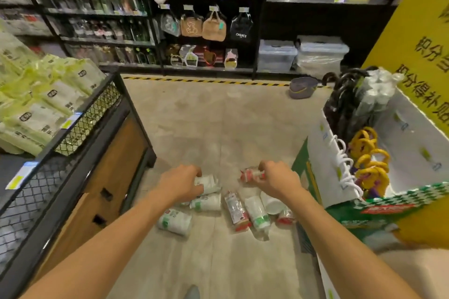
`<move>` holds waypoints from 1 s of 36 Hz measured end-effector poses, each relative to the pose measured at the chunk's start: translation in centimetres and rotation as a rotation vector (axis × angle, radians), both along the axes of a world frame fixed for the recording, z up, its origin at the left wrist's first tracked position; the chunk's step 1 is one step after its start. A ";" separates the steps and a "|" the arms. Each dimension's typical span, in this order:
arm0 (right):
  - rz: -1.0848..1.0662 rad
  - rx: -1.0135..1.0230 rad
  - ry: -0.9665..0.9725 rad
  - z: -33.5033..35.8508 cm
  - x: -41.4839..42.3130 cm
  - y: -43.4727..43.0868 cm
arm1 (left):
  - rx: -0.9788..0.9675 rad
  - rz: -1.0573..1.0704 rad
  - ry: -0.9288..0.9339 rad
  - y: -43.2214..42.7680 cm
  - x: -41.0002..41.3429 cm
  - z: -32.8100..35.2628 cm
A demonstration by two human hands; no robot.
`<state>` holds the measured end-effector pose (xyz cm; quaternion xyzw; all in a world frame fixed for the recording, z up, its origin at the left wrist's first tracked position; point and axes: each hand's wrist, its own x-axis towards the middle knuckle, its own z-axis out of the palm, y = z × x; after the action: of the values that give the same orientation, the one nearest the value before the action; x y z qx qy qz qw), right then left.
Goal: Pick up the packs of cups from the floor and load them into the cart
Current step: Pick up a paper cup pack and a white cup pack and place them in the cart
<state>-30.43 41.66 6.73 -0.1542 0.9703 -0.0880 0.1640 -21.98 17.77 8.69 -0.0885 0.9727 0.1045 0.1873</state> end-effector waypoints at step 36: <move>-0.379 -0.085 -0.628 -56.7 -27.9 3.8 | 0.623 0.799 -0.324 7.7 -33.9 -57.4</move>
<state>-58.37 45.42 -49.93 0.0559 0.8796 -0.2001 0.4279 -55.88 25.52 -48.69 -0.4071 0.7448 0.4367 0.2981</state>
